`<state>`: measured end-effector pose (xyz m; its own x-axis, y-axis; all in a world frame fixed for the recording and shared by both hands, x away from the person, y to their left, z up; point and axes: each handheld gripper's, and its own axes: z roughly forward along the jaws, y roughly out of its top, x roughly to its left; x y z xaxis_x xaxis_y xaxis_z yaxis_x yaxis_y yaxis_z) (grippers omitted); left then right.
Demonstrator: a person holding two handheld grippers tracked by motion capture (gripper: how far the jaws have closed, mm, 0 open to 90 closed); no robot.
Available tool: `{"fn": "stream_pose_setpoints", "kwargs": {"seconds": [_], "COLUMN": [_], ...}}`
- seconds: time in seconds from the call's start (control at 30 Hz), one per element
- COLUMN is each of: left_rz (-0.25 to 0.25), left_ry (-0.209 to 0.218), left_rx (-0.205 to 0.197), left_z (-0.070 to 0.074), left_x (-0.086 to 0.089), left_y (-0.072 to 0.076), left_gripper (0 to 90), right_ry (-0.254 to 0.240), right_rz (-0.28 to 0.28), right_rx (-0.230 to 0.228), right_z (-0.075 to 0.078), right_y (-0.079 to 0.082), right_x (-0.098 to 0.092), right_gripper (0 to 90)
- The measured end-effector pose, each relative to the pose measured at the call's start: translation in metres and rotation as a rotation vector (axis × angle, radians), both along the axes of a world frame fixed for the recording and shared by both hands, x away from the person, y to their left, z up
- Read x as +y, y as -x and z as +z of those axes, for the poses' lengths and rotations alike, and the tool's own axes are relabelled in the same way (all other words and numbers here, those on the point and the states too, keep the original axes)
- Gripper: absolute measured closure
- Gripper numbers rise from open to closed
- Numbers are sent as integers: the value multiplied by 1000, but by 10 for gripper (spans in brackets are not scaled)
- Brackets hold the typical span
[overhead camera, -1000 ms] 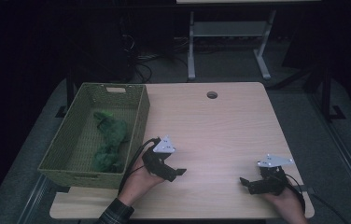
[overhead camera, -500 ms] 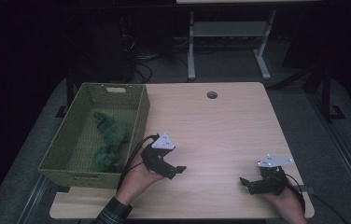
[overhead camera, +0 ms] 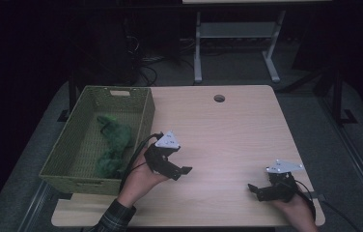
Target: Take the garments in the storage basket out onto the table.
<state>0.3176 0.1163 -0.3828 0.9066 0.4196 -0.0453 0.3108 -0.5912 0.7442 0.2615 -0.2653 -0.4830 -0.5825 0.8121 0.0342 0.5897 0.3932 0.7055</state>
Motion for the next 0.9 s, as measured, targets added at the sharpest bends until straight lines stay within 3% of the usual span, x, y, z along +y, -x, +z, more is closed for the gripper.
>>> {"fn": "stream_pose_setpoints", "kwargs": {"seconds": [0.4, 0.9], "left_rz": [-2, 5], "left_ry": [12, 21], "left_rx": [15, -9], "left_z": [17, 35], "left_x": [14, 36], "left_y": [-18, -30], "left_gripper": [139, 139], "right_ry": [0, 1], "right_rz": [1, -7], "right_rx": [-2, -1], "right_z": [0, 0], "right_y": [0, -1], "right_x": [0, -1], "right_gripper": [32, 33]}}
